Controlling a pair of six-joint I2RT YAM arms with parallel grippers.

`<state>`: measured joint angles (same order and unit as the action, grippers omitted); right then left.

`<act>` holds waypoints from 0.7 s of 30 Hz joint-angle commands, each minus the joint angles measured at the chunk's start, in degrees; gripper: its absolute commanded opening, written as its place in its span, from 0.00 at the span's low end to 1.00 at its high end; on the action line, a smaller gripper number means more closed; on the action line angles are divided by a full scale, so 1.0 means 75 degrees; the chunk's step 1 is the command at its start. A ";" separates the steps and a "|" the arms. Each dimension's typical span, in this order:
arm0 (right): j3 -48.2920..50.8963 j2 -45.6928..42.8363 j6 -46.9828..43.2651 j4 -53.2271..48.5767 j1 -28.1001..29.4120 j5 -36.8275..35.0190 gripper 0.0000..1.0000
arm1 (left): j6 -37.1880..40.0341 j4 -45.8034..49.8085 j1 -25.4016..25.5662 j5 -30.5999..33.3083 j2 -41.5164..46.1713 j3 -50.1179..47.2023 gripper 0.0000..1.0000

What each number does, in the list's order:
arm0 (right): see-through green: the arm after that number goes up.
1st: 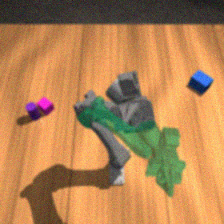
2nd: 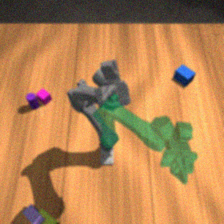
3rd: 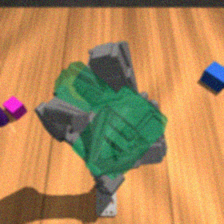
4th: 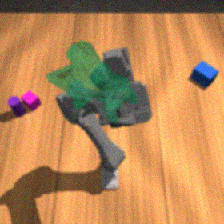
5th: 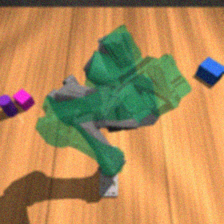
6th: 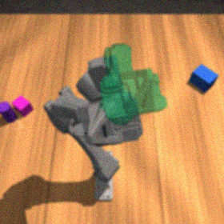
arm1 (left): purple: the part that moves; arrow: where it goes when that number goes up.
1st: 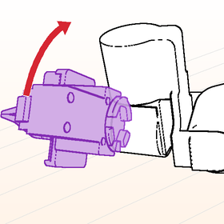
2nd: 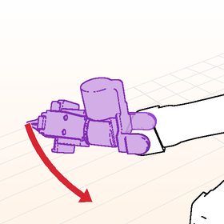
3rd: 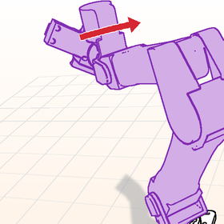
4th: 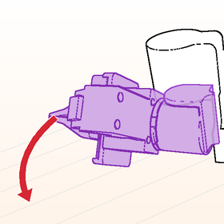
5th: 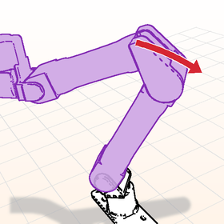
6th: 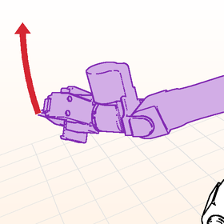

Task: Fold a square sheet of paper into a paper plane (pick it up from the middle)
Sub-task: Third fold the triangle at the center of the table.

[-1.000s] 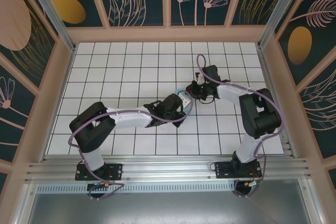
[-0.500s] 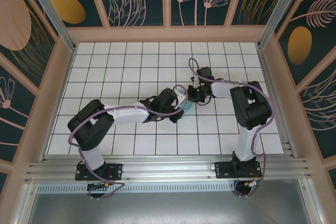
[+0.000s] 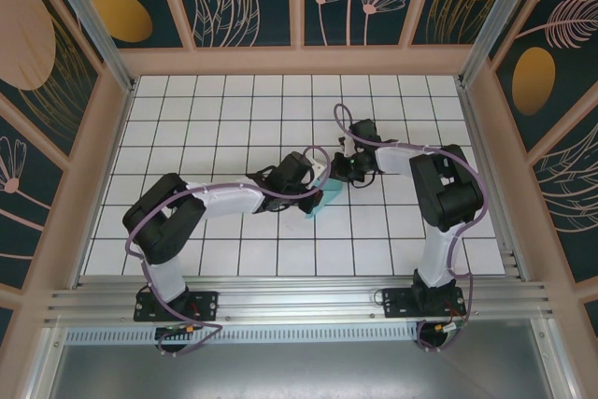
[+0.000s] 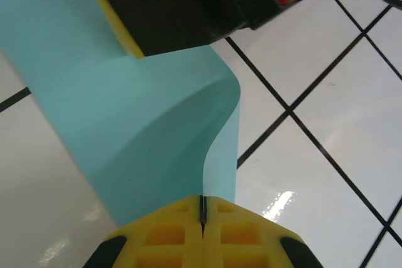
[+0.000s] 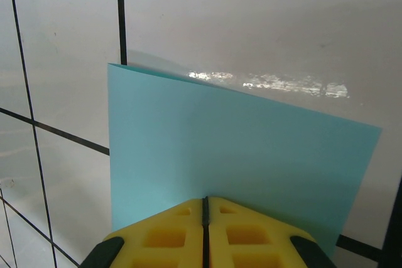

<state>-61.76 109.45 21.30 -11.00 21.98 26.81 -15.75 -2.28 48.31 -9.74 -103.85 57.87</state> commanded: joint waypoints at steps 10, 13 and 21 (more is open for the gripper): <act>0.0102 0.0143 -0.0045 -0.0290 0.0056 -0.0270 0.11 | 0.0139 0.0173 -0.0161 0.0340 -0.0389 0.0439 0.06; 0.0112 0.0116 -0.0010 -0.0290 0.0049 -0.0281 0.11 | 0.0182 0.0187 -0.0193 0.0396 -0.0454 0.0499 0.06; 0.0083 0.0074 0.0031 -0.0331 0.0048 -0.0328 0.11 | 0.0248 0.0275 -0.0238 0.0342 -0.0528 0.0535 0.07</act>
<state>-61.76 109.45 21.34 -11.00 21.98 26.79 -15.09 -1.41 46.85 -7.42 -106.65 60.64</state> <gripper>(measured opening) 0.109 0.068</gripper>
